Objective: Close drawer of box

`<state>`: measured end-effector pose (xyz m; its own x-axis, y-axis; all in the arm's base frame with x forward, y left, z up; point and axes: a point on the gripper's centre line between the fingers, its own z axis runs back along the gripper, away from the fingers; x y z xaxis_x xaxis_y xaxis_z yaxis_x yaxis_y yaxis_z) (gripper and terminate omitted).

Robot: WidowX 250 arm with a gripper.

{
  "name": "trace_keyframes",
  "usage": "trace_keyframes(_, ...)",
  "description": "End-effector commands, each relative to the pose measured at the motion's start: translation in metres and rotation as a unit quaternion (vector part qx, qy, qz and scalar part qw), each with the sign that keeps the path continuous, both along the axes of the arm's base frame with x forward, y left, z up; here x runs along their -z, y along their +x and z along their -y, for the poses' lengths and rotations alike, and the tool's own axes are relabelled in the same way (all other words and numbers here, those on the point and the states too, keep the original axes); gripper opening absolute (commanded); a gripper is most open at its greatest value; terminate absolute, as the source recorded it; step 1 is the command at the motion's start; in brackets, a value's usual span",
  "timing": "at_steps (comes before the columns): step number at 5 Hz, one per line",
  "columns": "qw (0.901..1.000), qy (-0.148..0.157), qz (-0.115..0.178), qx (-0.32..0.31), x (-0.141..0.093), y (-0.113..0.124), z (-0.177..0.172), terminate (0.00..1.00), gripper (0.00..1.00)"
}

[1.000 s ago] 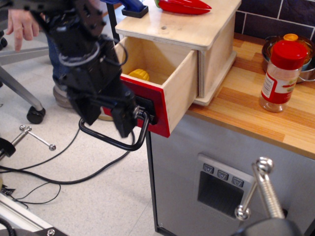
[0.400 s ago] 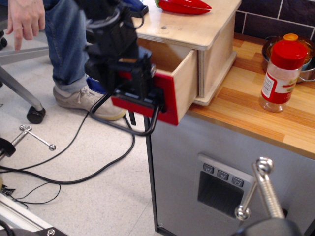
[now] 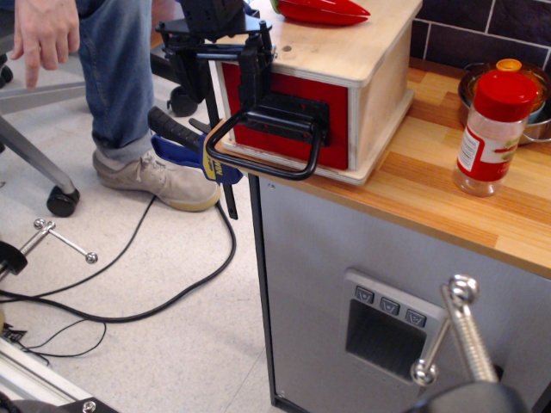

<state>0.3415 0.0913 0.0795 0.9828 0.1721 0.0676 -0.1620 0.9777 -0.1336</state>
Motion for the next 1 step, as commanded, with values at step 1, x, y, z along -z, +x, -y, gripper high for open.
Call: trace_keyframes(1,0.9972,0.015,0.061,-0.041,-0.0398,0.0322,-0.0187,1.0,1.0)
